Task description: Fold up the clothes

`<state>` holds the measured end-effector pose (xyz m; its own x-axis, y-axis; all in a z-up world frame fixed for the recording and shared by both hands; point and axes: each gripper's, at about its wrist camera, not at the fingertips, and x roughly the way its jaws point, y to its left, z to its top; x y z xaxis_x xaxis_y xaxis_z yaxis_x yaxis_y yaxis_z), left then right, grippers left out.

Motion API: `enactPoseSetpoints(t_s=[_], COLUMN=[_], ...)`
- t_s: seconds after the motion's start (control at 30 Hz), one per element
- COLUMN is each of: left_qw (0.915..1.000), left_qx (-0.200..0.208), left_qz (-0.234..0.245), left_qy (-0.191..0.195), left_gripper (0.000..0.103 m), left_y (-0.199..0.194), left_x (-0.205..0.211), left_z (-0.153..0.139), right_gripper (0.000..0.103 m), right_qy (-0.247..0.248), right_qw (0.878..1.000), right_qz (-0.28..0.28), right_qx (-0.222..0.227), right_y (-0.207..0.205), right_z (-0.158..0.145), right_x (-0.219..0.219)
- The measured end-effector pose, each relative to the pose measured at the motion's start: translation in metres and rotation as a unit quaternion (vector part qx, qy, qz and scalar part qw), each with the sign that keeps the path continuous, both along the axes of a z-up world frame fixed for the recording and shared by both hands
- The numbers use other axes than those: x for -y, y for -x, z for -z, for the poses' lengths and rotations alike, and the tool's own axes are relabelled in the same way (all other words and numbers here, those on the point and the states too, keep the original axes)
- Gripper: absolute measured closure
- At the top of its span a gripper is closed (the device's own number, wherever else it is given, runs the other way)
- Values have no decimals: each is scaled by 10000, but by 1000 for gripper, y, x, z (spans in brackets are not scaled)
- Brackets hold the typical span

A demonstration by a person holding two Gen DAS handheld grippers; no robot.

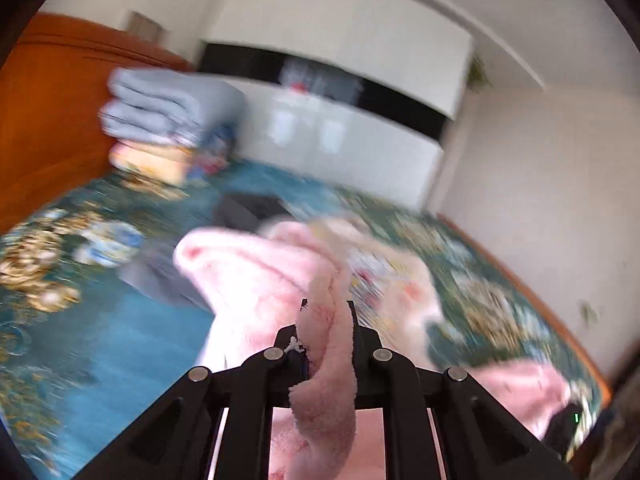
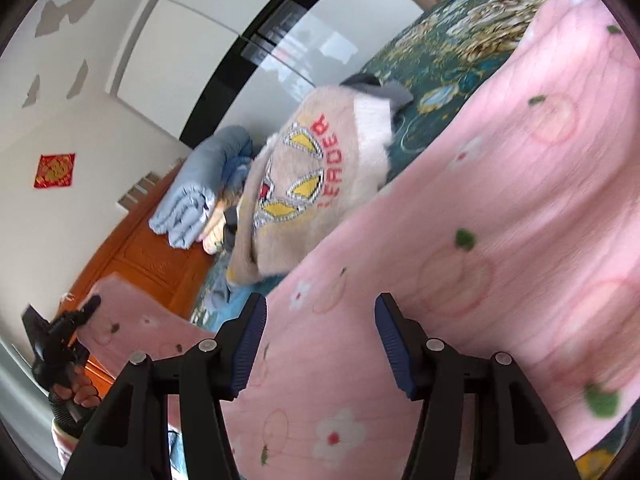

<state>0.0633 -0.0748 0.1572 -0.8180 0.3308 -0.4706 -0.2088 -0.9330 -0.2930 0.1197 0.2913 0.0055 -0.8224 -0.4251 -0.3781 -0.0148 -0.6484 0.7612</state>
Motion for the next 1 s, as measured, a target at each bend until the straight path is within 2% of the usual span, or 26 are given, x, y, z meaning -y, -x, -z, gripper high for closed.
enactPoseSetpoints(t_s=[0.17, 0.33, 0.37, 0.4, 0.47, 0.5, 0.53, 0.63, 0.73, 0.83, 0.93, 1.0], left_qw=[9933, 9834, 9830, 9822, 9787, 9773, 9767, 9767, 9854, 9930, 9867, 9818], left_qx=[780, 1209, 1238, 1286, 1472, 1536, 1545, 1480, 1200, 1055, 1191, 1387], left_qz=[588, 905, 946, 1010, 1250, 1355, 1422, 1536, 1207, 322, -527, -724], left_qy=[623, 1005, 971, 922, 691, 540, 438, 217, 82, 420, 977, 1081], left_gripper=[90, 87, 84, 77, 58, 44, 41, 40, 37, 34, 34, 34], left_y=[-2, -13, -16, -18, -21, -22, -24, -29, -31, -29, -31, -36], left_x=[-97, -142, -144, -145, -145, -144, -141, -123, -80, -29, 18, 39], left_z=[63, 102, 104, 106, 107, 106, 103, 87, 67, 64, 85, 104], right_gripper=[45, 45, 45, 45, 45, 45, 45, 45, 45, 45, 45, 45], right_qy=[143, 162, 164, 163, 153, 145, 132, 85, 18, -50, -102, -222], right_qw=[9998, 9998, 9998, 9999, 9999, 9999, 9999, 10000, 10000, 9996, 9971, 9933], right_qz=[81, 39, 27, 17, 5, 2, 0, -4, -24, -262, -712, -1091], right_qx=[-79, -74, -66, -55, -28, -15, -5, 29, 60, -49, -242, -302], right_y=[-9, -10, -10, -9, -9, -8, -7, -7, -7, -6, -4, -3], right_z=[3, 5, 6, 6, 6, 7, 7, 8, 7, 2, -7, -13], right_x=[-12, -13, -13, -13, -13, -12, -11, -10, -7, 4, 24, 45])
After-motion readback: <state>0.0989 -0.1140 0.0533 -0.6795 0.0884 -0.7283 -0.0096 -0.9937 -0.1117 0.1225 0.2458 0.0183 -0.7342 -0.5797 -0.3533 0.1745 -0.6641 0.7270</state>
